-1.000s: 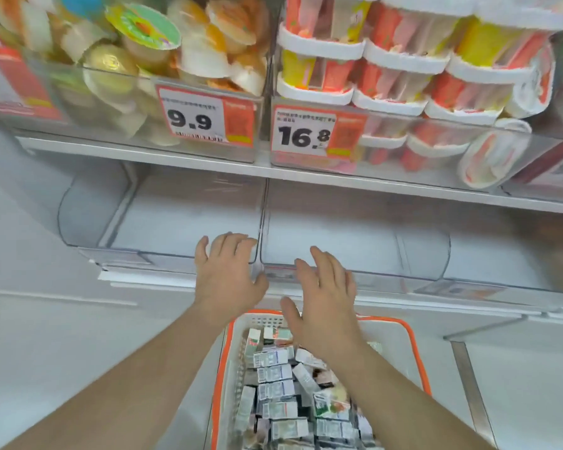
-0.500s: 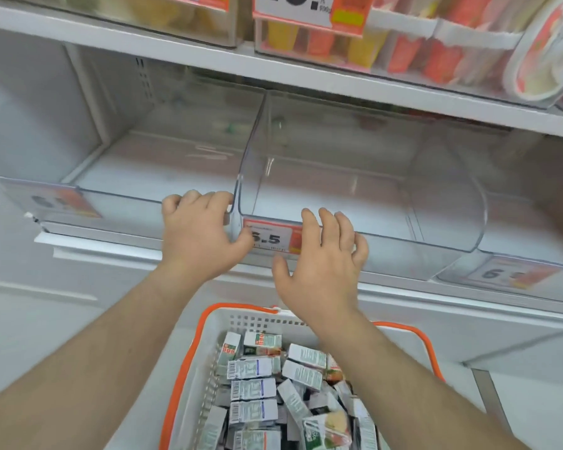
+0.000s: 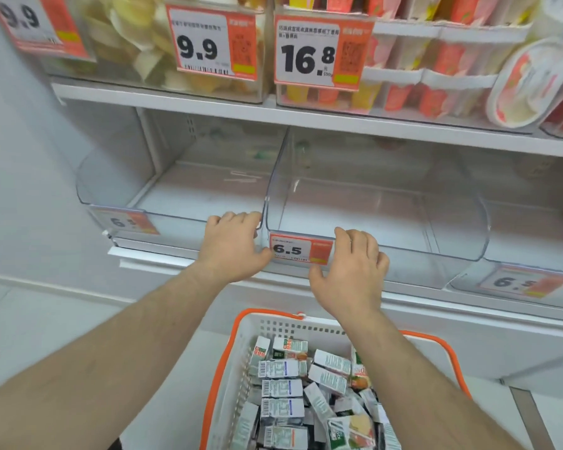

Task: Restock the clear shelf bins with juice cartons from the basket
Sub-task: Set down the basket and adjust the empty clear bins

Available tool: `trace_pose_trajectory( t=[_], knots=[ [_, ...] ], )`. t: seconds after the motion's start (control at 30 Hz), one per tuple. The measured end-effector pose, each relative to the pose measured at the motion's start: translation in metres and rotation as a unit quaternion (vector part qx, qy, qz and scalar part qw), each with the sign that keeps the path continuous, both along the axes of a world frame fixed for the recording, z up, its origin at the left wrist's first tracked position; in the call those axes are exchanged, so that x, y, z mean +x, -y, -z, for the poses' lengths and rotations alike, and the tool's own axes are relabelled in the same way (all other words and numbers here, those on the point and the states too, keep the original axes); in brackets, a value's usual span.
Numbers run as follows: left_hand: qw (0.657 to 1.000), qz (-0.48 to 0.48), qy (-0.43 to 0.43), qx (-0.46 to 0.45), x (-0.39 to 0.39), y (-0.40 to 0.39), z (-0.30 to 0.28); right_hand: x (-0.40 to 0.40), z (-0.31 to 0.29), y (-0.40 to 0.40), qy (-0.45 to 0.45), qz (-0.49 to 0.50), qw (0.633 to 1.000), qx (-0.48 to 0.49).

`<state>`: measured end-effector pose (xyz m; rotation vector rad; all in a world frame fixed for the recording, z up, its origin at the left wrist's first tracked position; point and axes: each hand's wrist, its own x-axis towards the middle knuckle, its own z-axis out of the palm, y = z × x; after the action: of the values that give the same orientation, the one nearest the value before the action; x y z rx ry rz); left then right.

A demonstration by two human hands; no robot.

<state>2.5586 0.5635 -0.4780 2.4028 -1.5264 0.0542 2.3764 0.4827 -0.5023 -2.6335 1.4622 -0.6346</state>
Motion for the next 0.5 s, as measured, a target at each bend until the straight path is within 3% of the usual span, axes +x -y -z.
trace_pose_trajectory(
  t=[0.23, 0.5],
  knots=[
    [0.993, 0.0, 0.095, -0.07, 0.011, 0.005, 0.019, 0.017, 0.02, 0.004, 0.045, 0.06, 0.994, -0.074],
    [0.991, -0.035, 0.072, -0.103, 0.031, -0.005, 0.035, 0.015, 0.009, 0.005, -0.019, 0.063, 0.996, -0.059]
  ],
)
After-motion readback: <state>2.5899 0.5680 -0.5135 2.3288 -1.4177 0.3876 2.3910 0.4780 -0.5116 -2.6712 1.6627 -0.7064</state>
